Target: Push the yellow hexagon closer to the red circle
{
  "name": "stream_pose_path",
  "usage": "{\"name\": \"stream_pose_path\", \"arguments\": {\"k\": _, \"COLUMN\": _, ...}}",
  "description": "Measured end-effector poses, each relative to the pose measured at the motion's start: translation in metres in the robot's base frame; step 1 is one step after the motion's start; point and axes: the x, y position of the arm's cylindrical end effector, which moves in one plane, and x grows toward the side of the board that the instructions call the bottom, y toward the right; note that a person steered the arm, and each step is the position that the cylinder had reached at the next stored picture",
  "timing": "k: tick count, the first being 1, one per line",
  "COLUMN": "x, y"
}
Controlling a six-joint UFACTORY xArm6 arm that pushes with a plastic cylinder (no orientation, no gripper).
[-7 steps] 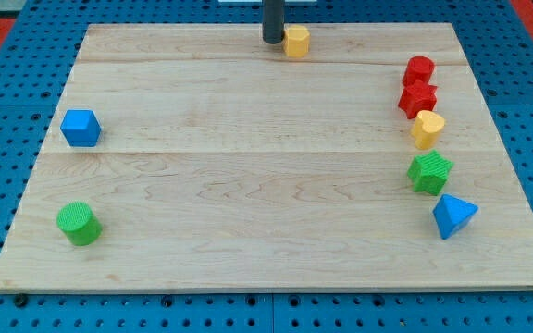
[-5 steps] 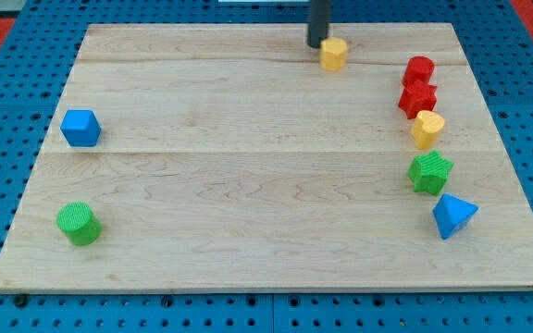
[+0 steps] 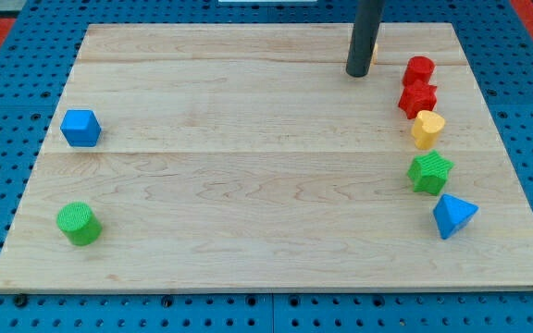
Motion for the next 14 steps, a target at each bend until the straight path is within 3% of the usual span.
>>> {"name": "stream_pose_path", "arguments": {"k": 1, "x": -0.002, "y": -0.033}}
{"name": "stream_pose_path", "arguments": {"k": 4, "x": -0.037, "y": 0.006}}
{"name": "stream_pose_path", "arguments": {"k": 9, "x": -0.054, "y": -0.009}}
{"name": "stream_pose_path", "arguments": {"k": 14, "x": -0.049, "y": 0.070}}
